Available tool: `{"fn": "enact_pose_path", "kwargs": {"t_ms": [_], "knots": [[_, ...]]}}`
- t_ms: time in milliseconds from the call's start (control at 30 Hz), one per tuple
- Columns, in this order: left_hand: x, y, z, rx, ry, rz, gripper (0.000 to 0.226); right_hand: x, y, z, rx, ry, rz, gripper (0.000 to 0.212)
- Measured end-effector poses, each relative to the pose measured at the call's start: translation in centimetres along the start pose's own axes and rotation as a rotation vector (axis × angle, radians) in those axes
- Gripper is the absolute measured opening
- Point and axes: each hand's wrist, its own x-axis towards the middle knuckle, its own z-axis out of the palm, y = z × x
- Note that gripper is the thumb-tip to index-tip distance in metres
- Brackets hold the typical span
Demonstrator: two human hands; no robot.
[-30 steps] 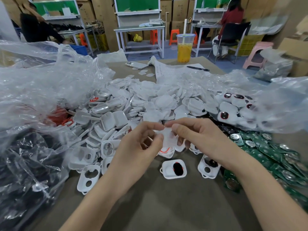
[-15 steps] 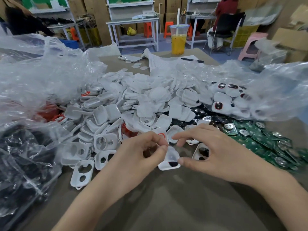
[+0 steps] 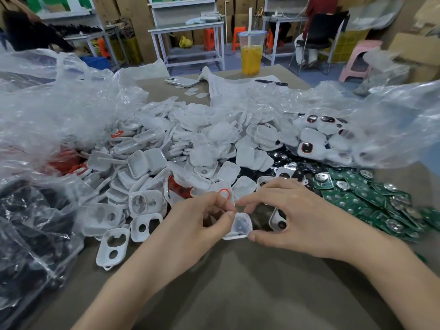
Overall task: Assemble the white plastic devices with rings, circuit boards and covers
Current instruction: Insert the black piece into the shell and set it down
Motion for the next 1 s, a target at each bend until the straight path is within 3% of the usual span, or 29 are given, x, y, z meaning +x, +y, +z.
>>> {"fn": "enact_pose_path", "kwargs": {"t_ms": [467,767,1000], "knots": [[-0.15,-0.21,0.30,0.110,0.009,0.061,0.005,0.08,0.47,0.39,0.012,0.023,-0.007,0.047],[-0.16,-0.30,0.64,0.165,0.006,0.049,0.025,-0.05,0.46,0.41,0.016,0.039,-0.043,0.027],[-0.25,0.22,0.43,0.164,-0.013,0.048,0.018,0.01,0.58,0.56,0.004,0.014,-0.073,0.021]]}}
